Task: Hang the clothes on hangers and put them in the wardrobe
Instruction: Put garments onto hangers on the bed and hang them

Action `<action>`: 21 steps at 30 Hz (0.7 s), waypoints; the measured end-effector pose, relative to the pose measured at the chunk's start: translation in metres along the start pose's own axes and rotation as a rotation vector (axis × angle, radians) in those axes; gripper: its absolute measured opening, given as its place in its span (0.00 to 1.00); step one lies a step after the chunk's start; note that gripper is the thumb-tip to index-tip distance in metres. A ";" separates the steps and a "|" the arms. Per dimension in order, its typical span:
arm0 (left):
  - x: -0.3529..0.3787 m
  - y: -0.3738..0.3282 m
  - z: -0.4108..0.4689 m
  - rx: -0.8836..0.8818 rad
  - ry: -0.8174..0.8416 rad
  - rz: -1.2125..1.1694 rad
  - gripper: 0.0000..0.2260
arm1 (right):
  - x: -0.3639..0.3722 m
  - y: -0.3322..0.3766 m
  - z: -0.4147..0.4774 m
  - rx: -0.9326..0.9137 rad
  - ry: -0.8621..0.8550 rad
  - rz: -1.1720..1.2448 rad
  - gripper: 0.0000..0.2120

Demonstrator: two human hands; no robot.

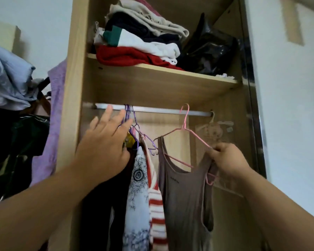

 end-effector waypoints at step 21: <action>0.114 -0.199 -0.175 0.141 0.550 -1.059 0.09 | -0.157 0.000 -0.390 0.523 -0.222 -0.359 0.16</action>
Point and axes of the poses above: each hand's wrist, its own z-axis towards the middle knuckle, its own x-axis out of the palm, y = z × x, the point moved 7 cm from there along z, towards the middle knuckle, and after that the axes turned 7 degrees about -y, right-handed, at the moved point
